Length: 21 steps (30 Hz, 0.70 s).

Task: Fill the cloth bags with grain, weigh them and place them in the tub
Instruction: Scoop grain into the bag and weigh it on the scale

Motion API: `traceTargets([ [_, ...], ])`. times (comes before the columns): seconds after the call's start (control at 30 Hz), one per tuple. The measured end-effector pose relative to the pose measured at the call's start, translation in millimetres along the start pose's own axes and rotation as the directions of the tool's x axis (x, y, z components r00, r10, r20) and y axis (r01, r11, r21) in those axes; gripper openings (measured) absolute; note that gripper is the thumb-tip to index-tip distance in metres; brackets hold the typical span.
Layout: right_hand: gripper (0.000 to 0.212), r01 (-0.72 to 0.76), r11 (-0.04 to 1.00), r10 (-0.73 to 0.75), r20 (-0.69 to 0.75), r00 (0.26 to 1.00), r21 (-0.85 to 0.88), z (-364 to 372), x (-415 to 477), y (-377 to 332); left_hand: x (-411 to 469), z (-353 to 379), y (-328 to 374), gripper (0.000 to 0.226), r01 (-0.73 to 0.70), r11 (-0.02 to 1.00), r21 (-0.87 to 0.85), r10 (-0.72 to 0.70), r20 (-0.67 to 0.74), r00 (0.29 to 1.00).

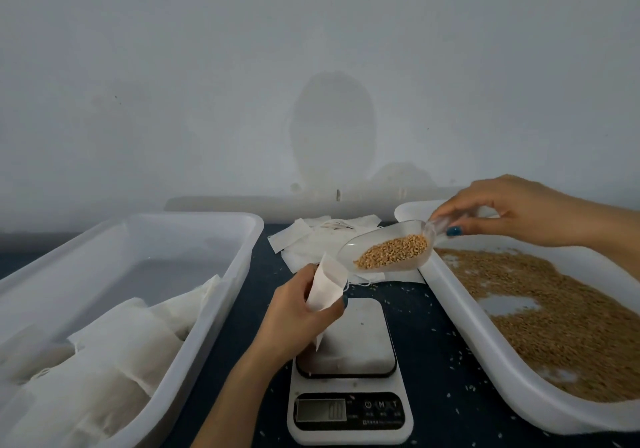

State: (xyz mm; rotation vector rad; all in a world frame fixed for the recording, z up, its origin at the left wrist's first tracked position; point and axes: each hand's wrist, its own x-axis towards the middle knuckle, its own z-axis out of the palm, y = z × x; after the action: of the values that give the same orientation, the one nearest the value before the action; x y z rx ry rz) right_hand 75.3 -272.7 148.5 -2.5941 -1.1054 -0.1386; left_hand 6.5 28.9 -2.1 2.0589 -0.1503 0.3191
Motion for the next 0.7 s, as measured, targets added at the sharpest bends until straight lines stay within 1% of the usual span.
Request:
traceTargets([
  [0.17,0.03,0.095,0.989,-0.09,0.049,0.995,-0.114,-15.4,9.4,-10.6,1.2,1.2,-0.8,0.035,-0.01,0.997,0.073,0.01,-0.008,1.0],
  [0.27,0.028,0.143,0.969,-0.127,0.093,0.988,-0.203,-23.5,14.7,-17.5,0.5,2.8,1.5,0.041,-0.024,0.998,0.064,0.024,0.008,1.0],
  [0.33,0.029,0.18,0.947,-0.151,0.125,0.981,-0.266,-27.1,18.7,-23.4,0.8,5.0,1.9,0.048,-0.033,0.998,0.057,0.033,0.009,0.999],
  [0.4,0.031,0.206,0.923,-0.165,0.149,0.975,-0.324,-30.2,22.1,-29.4,0.1,7.1,2.7,0.051,-0.043,0.998,0.044,0.042,0.022,0.999],
  [0.47,0.035,0.212,0.901,-0.165,0.152,0.975,-0.38,-33.8,24.9,-34.9,-0.8,8.3,3.8,0.049,-0.05,0.999,0.003,0.05,0.04,0.998],
  [0.6,0.05,0.208,0.867,-0.147,0.166,0.975,-0.452,-40.1,28.2,-42.0,-2.0,9.1,6.4,0.044,-0.051,0.996,-0.071,0.056,0.072,0.996],
  [0.7,0.053,0.2,0.857,-0.135,0.167,0.977,-0.474,-44.7,28.2,-44.3,-2.6,9.9,5.9,0.036,-0.052,0.993,-0.105,0.061,0.083,0.995],
])
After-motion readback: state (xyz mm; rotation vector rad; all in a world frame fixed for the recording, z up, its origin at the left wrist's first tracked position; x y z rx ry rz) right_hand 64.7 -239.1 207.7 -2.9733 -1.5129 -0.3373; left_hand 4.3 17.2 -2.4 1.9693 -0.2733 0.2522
